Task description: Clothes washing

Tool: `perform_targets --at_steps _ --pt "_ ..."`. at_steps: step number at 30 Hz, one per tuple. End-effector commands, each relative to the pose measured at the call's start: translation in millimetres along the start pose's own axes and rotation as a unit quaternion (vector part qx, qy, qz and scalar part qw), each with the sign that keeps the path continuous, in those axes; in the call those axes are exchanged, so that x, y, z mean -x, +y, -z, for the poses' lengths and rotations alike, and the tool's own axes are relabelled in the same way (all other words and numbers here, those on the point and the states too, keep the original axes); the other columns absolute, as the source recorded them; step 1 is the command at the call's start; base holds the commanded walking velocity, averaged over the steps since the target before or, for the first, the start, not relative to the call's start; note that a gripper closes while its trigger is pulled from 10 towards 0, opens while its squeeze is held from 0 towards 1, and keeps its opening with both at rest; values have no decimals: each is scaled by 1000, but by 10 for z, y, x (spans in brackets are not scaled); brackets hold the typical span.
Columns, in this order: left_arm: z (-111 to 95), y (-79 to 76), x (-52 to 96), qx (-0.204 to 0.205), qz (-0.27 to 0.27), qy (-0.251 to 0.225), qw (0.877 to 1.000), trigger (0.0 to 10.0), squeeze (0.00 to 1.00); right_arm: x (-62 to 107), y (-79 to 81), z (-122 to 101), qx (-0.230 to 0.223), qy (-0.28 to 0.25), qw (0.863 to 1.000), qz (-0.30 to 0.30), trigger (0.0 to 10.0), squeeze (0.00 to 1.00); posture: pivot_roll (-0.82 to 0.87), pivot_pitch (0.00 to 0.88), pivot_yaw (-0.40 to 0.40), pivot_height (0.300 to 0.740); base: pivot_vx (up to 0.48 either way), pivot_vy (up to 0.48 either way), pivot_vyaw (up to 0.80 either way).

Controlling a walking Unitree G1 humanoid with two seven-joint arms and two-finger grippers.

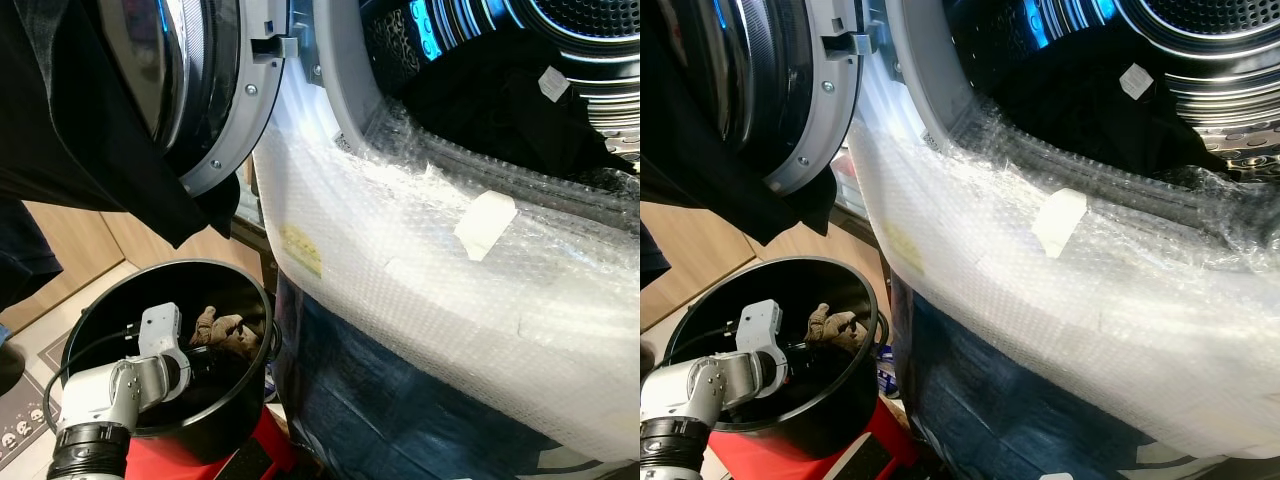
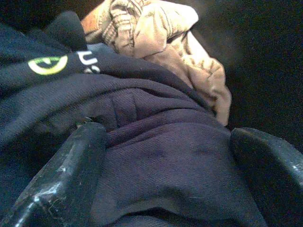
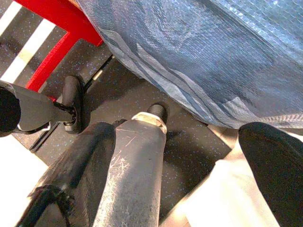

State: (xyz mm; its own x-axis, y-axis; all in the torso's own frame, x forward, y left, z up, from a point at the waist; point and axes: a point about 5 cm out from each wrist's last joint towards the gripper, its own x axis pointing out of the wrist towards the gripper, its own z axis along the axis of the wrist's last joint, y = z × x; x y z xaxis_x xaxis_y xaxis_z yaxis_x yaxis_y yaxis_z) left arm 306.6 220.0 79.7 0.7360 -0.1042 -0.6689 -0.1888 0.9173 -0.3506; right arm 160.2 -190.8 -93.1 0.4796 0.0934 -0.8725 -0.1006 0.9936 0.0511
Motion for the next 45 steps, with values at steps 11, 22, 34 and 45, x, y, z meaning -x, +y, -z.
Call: perform_targets --at_steps 11,22,34,45 --pt "200 -68 -74 22 20 81 996 10000 0 5 6 61 -6 7 1000 6 10000 0 57 130 -7 740 0 0 0" --pt "294 -142 -79 27 42 97 994 0 0 6 -9 45 -22 0 1000 15 10000 0 46 137 -6 740 0 0 0" --pt "349 -263 -92 39 52 90 994 0 0 11 -38 54 -17 -2 999 35 10000 0 47 137 -12 740 0 0 0" --pt "369 -302 -80 48 58 85 994 0 0 4 -25 28 -12 -2 999 32 10000 0 55 110 -11 740 0 0 0"
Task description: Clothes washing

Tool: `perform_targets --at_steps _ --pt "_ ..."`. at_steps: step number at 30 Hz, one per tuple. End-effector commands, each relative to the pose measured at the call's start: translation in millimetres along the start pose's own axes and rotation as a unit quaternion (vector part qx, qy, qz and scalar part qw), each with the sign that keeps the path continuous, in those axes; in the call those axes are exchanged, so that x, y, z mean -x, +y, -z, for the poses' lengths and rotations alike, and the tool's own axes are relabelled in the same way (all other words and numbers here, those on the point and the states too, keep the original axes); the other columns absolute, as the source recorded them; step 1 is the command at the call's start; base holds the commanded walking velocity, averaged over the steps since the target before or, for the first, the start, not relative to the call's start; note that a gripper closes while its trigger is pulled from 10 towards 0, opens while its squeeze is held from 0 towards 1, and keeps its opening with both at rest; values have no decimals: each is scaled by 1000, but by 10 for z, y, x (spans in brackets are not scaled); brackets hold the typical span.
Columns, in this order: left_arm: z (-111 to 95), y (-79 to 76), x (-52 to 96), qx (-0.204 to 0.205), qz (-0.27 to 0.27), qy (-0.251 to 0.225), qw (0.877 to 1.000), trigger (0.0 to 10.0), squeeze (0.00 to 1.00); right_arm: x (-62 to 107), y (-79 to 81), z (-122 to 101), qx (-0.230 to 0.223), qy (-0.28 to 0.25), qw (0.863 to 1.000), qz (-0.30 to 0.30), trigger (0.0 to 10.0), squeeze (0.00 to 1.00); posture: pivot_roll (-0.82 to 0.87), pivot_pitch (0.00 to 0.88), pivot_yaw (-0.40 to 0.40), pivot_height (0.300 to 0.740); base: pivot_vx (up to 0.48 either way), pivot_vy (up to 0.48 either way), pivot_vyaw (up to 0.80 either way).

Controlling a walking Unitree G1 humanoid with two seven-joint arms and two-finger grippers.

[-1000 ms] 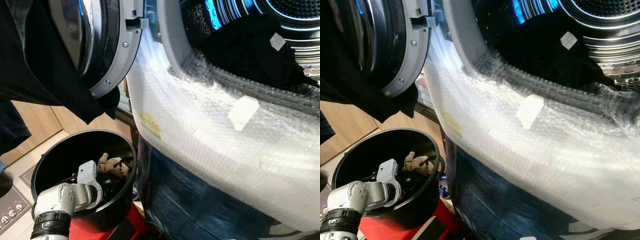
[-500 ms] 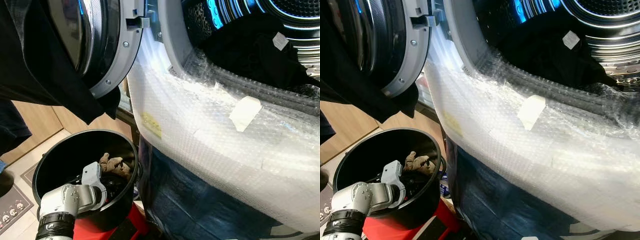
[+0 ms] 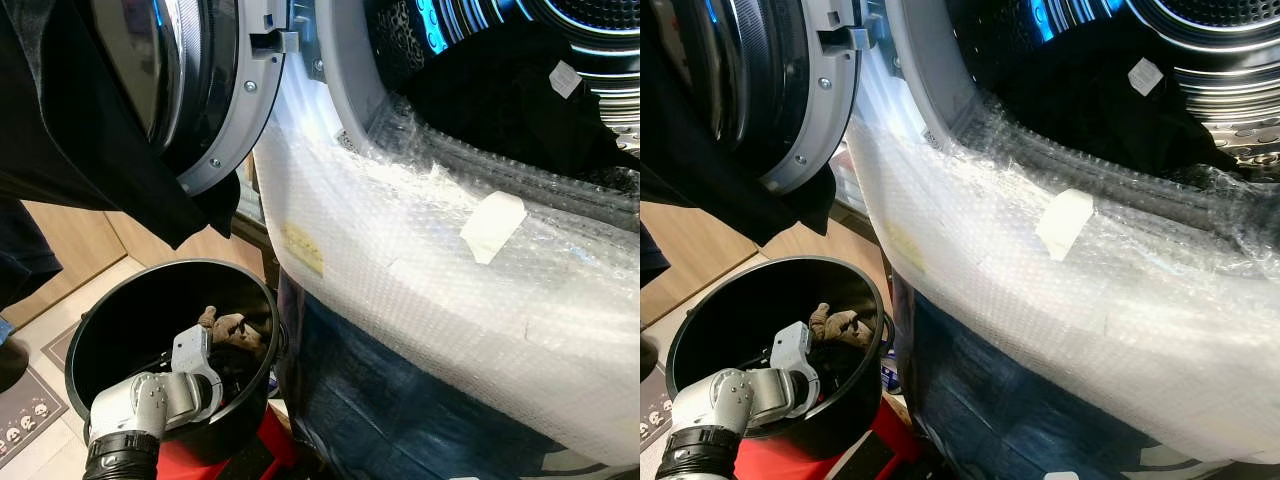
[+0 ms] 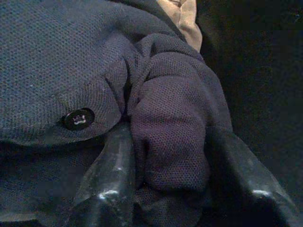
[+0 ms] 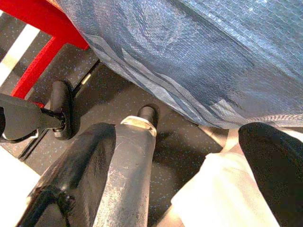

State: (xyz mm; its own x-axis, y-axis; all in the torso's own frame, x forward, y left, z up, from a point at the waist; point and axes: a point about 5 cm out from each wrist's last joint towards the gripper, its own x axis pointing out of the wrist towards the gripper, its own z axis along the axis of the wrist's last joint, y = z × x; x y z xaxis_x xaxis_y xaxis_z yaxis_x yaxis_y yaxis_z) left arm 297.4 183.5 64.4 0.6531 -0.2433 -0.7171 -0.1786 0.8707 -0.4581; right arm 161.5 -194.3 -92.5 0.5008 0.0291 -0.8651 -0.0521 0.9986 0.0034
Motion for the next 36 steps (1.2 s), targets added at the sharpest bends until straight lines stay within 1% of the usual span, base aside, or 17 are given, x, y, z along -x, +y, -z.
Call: perform_targets --at_steps 1,6,18,20,21,22,23,24,25,26,27,28,29,30,32,34,36 --pt "70 -32 -20 10 13 13 1000 0 0 3 10 41 -2 7 1000 0 10000 0 55 110 -11 740 0 0 0" --pt "69 -48 -8 12 13 9 1000 0 0 1 24 45 -1 9 1000 -3 10000 0 59 92 -9 740 0 0 0" --pt "109 -9 39 18 7 5 1000 0 0 -2 63 63 2 12 1000 -9 10000 0 54 72 4 740 0 0 0" --pt "106 5 89 19 5 -12 1000 0 0 -2 65 62 1 12 1000 -9 10000 0 51 67 7 740 0 0 0" --pt "58 -5 139 19 11 -34 999 0 0 -2 64 61 1 11 1000 -9 10000 0 49 68 9 740 0 0 0" --pt "58 -5 139 19 11 -34 999 0 0 -2 64 61 1 11 1000 -9 10000 0 49 68 9 740 0 0 0" --pt "-23 -48 240 20 33 -64 997 0 0 -1 61 64 0 12 1000 -8 10000 0 60 67 4 740 0 0 0" --pt "-78 -120 348 -1 66 -81 994 0 0 0 56 70 1 13 1000 -8 10000 0 67 74 2 740 0 0 0" --pt "-78 -120 348 -1 66 -81 994 0 0 0 56 70 1 13 1000 -8 10000 0 67 74 2 740 0 0 0" --pt "-107 -186 460 -28 98 -89 991 0 0 0 56 73 6 16 1000 -10 10000 0 75 78 2 740 0 0 0" --pt "-113 -202 493 -34 106 -91 990 0 0 0 57 74 9 17 1000 -10 10000 0 75 78 2 740 0 0 0" --pt "-166 -234 601 -52 126 -101 985 0 0 -1 62 71 13 17 1000 -13 10000 0 87 83 1 740 0 0 0" --pt "-166 -234 601 -52 126 -101 985 0 0 -1 62 71 13 17 1000 -13 10000 0 87 83 1 740 0 0 0" --pt "-215 -249 682 -73 138 -111 982 0 0 -3 66 61 12 16 1000 -13 10000 0 93 85 0 740 0 0 0" --pt "-234 -254 710 -84 142 -114 980 0 0 -4 67 55 10 15 1000 -12 10000 0 96 87 0 740 0 0 0" --pt "-282 -299 799 -114 160 -122 973 0 0 -7 70 42 8 14 1000 -12 10000 0 104 89 -2 740 0 0 0" --pt "-328 -394 903 -156 190 -122 962 0 0 -13 90 18 9 11 1000 -16 10000 0 109 94 0 740 0 0 0"
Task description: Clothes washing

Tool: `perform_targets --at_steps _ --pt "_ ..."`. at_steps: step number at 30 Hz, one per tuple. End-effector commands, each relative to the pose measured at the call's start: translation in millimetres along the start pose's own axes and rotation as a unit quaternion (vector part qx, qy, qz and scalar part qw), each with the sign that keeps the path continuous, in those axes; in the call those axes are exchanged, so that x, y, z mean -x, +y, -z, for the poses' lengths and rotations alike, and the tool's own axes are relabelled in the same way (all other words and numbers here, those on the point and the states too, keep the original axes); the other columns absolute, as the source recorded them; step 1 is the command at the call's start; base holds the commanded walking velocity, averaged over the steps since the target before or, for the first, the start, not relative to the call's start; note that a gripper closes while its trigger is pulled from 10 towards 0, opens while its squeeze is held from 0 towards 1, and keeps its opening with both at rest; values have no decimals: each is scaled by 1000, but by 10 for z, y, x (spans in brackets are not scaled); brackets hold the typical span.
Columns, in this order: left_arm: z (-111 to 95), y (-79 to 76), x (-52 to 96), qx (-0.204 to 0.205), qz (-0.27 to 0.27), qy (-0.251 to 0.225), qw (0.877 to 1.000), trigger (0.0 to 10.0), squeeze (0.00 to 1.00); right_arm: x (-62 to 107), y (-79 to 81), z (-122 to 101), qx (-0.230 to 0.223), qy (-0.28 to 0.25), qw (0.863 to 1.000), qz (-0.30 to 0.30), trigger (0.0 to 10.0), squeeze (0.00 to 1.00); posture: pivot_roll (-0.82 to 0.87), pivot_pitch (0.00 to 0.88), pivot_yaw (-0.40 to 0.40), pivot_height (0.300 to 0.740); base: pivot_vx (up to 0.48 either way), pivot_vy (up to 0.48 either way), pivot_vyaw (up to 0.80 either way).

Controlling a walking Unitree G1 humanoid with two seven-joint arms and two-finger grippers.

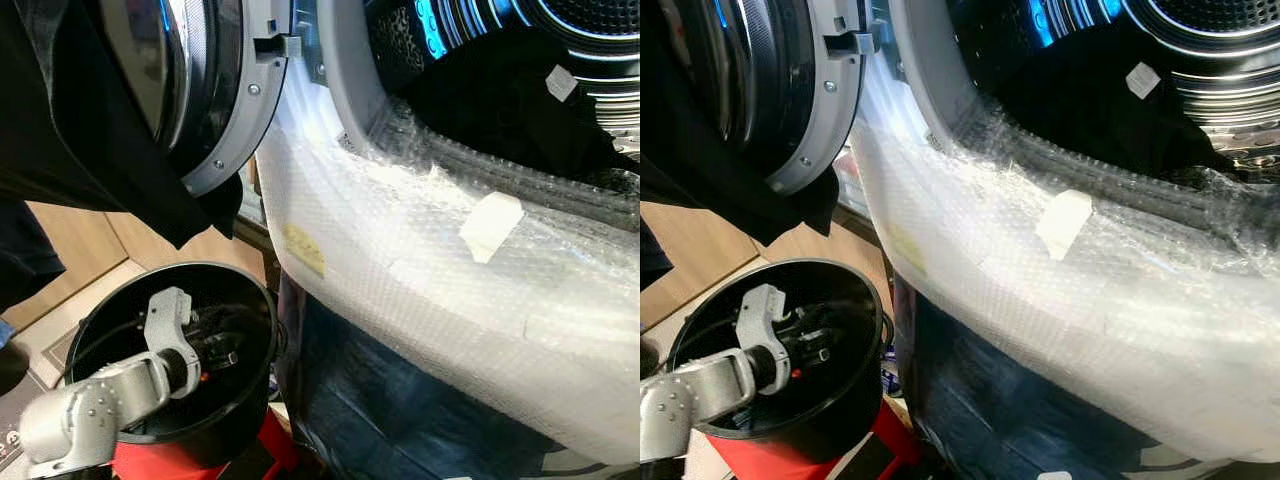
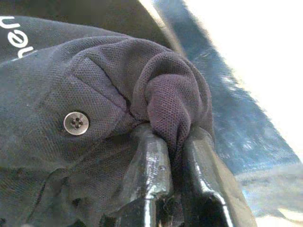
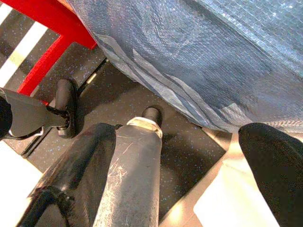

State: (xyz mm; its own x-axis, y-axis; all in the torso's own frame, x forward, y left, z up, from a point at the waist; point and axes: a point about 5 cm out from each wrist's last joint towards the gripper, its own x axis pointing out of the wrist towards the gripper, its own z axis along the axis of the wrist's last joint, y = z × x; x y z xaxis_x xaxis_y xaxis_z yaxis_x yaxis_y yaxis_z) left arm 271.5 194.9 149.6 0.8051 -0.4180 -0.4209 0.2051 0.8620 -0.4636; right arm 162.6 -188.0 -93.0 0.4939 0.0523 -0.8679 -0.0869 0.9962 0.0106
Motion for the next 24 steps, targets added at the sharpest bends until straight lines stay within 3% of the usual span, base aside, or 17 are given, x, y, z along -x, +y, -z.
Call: perform_targets --at_steps 1,3,4,5,13,15,17,19,21,24 --pt "-90 -293 91 -55 100 8 993 0 0 -9 50 5 -5 6 1000 -10 10000 0 111 94 0 740 0 0 0" --pt "-80 -350 116 -71 121 17 990 0 0 -11 57 -8 -5 4 1000 -11 10000 0 106 97 3 740 0 0 0" --pt "-49 -446 173 -119 159 37 979 0 0 -16 64 -35 -4 1 1000 -12 10000 0 102 102 7 740 0 0 0" --pt "-37 -471 189 -133 170 43 975 0 0 -17 64 -43 -4 0 1000 -12 10000 0 102 102 7 740 0 0 0" --pt "-207 -629 261 -172 254 37 951 0 0 -25 62 -120 -9 -13 1000 -12 10000 0 105 113 8 740 0 0 0" --pt "-231 -711 187 -205 283 49 936 0 0 -26 66 -117 -8 -11 1000 -11 10000 0 99 109 11 740 0 0 0" --pt "-246 -755 163 -210 296 48 931 0 0 -26 67 -115 -7 -11 1000 -11 10000 0 98 109 9 740 0 0 0" --pt "-432 -961 58 -166 375 18 912 0 0 -29 88 -121 -10 -13 1000 -14 10000 0 85 107 13 740 0 0 0" --pt "-452 -990 42 -171 383 18 908 0 0 -29 89 -121 -11 -13 1000 -14 10000 0 85 107 13 740 0 0 0" --pt "-471 -1118 -24 -205 416 15 886 0 0 -26 72 -119 -14 -14 1000 -11 10000 0 89 102 17 740 0 0 0"
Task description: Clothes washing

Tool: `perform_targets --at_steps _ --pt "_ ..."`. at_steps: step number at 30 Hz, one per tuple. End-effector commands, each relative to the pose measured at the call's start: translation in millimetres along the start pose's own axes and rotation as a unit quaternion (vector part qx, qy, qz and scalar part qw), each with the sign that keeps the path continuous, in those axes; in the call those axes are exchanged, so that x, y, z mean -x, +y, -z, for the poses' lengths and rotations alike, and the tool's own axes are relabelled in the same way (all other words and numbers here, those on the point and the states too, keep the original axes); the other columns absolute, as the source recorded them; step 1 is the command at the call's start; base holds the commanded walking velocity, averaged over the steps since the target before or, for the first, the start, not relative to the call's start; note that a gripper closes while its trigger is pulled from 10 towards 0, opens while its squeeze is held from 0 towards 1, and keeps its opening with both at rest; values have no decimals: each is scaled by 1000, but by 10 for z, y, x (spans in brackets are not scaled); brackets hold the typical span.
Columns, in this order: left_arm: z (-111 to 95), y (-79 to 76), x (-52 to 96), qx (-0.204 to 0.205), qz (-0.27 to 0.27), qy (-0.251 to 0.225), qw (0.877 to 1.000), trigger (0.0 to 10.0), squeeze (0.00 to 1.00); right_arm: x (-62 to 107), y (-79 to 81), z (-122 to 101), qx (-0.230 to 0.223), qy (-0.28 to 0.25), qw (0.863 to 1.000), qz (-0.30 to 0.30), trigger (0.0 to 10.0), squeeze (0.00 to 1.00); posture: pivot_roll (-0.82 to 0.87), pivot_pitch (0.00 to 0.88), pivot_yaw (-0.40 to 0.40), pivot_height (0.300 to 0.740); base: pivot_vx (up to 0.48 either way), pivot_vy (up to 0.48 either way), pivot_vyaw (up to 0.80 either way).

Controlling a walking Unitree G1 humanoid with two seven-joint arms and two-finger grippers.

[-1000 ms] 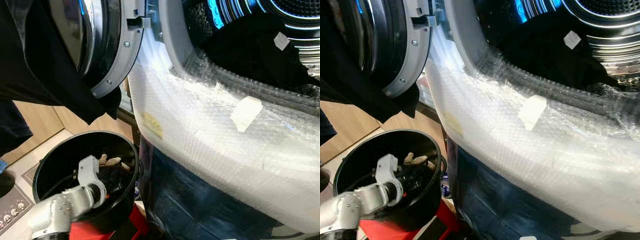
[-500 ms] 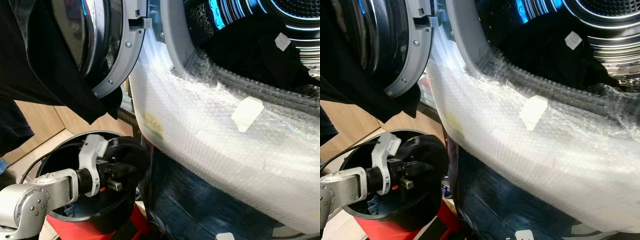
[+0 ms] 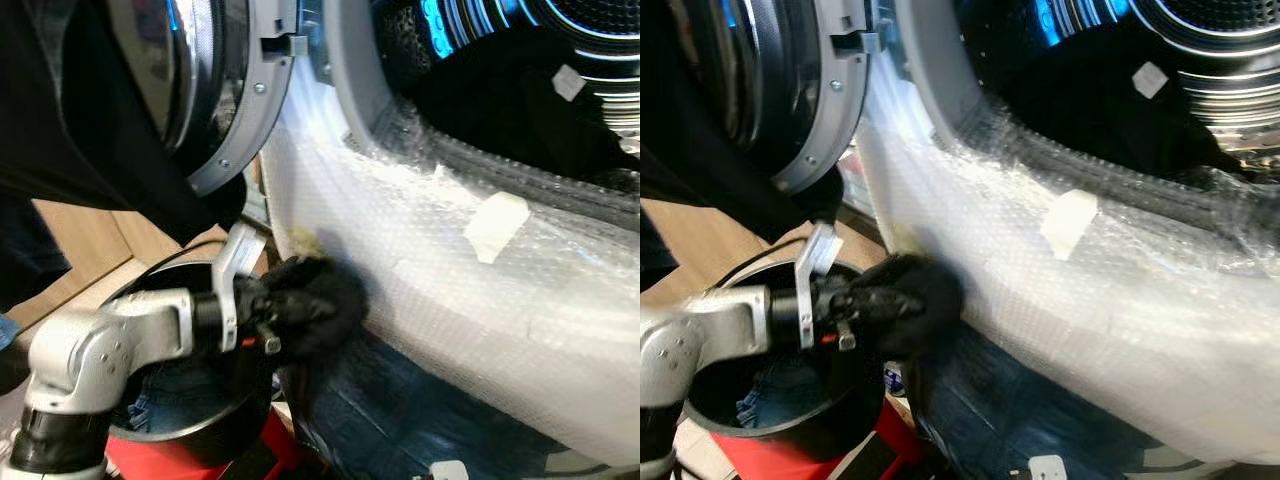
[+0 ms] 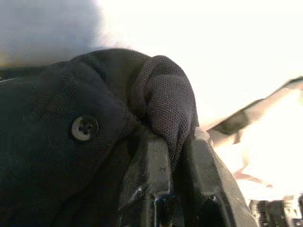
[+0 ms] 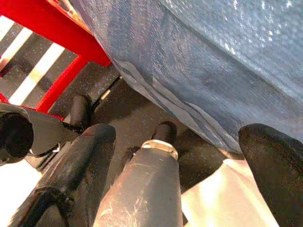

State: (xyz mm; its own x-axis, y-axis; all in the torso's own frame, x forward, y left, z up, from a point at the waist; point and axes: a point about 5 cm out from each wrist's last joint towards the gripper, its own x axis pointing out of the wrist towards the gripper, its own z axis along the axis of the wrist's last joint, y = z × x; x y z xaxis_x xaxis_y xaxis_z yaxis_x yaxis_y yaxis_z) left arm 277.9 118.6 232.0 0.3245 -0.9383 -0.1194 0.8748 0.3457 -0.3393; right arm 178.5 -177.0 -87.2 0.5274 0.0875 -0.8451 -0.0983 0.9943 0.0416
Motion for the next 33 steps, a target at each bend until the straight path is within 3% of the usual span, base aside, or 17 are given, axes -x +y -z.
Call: perform_targets --at_steps 1,4,7,8,10,13,16,18,23,28,29,32,33 --pt "-20 -80 -201 -28 76 -3 997 0 0 10 -28 37 -17 2 1000 5 10000 0 86 96 19 740 0 0 0" --pt "52 -108 -378 -42 104 16 994 0 0 8 -24 27 -19 0 1000 4 10000 0 61 81 28 740 0 0 0" --pt "108 -239 -563 -50 165 31 985 0 0 6 -13 25 -20 -1 1000 3 10000 0 48 69 33 740 0 0 0" --pt "108 -239 -563 -50 165 31 985 0 0 6 -13 25 -20 -1 1000 3 10000 0 48 69 33 740 0 0 0" --pt "42 -344 -690 -44 217 2 975 0 0 8 -2 51 -29 2 1000 1 10000 0 52 52 28 740 0 0 0" --pt "-41 -380 -803 -47 235 -19 971 0 0 11 9 85 -26 7 1000 -3 10000 0 63 37 25 740 0 0 0" --pt "-27 -537 -991 -71 284 -3 956 0 0 16 15 126 -22 14 1000 -2 10000 0 67 34 25 740 0 0 0" --pt "41 -573 -1029 -69 301 8 951 0 0 16 9 120 -25 12 1000 0 10000 0 52 30 35 740 0 0 0" --pt "305 -459 -967 -46 269 32 961 0 0 22 -16 112 -22 5 1000 0 10000 0 24 27 44 740 0 0 0" --pt "486 -244 -757 4 194 12 981 0 0 54 -71 129 17 -7 999 -32 10000 0 30 26 36 740 0 0 0" --pt "565 -177 -644 15 168 13 986 0 0 74 -100 144 27 -12 998 -52 10000 0 30 24 30 740 0 0 0" --pt "654 -7 -477 26 99 14 995 0 0 109 -113 182 52 -14 994 -97 10000 0 33 23 18 740 0 0 0" --pt "654 -7 -477 26 99 14 995 0 0 109 -113 182 52 -14 994 -97 10000 0 33 23 18 740 0 0 0"
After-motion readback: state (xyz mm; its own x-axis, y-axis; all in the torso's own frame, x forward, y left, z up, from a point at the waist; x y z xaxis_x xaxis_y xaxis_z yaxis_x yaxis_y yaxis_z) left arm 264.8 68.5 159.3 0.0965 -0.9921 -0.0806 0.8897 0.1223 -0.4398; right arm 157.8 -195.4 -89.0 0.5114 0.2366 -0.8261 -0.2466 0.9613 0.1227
